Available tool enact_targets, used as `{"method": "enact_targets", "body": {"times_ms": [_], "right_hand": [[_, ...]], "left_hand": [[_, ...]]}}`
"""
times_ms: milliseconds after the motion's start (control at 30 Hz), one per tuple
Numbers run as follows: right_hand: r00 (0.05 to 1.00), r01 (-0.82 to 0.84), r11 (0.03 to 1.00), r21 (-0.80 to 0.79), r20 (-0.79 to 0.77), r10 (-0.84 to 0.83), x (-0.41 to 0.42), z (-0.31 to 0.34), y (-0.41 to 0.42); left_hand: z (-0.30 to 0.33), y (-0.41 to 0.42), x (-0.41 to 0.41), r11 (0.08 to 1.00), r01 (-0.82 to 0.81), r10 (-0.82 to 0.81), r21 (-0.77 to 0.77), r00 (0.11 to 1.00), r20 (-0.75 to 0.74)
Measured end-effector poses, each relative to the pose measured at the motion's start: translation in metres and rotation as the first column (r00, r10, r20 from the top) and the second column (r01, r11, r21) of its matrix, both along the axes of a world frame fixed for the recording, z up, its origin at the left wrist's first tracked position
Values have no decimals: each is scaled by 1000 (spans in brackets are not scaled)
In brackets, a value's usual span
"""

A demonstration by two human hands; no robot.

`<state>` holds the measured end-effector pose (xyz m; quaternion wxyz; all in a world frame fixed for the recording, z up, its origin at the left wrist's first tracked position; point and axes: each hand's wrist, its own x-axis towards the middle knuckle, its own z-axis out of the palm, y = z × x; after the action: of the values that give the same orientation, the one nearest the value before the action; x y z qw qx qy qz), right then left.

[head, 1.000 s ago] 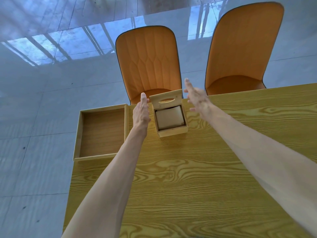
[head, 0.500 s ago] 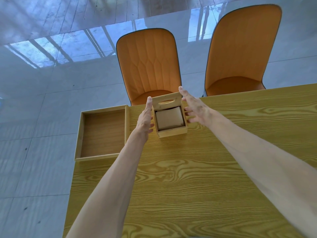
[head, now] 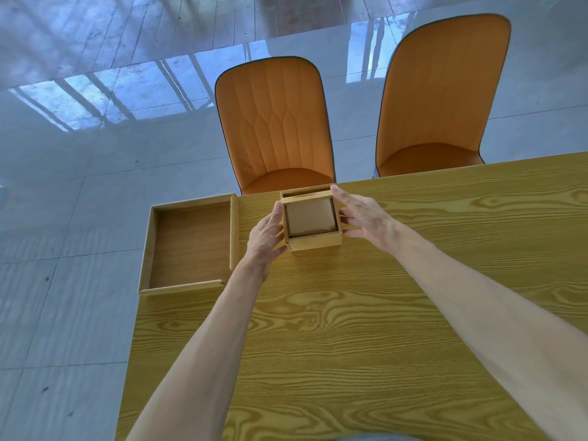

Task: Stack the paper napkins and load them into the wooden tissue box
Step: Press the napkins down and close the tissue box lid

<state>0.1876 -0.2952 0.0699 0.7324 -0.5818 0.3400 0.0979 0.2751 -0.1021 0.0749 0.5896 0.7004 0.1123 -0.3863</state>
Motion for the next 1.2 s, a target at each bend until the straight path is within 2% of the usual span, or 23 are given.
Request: {"method": "enact_targets", "body": {"times_ms": [333,800,1200], "right_hand": [[997,67,998,-7,44,-66,-19,-16,8],[975,214,967,-141,85,-203,-27,-38,20],[957,290,941,-175,80,-280,-23,-49,26]], "left_hand": [[-21,18,-12,998,-39,41,-40,998,46],[-36,19,-20,991,-128,132,-47,988,85],[-41,15,-22,977,-207,212,-61,971,109]]}}
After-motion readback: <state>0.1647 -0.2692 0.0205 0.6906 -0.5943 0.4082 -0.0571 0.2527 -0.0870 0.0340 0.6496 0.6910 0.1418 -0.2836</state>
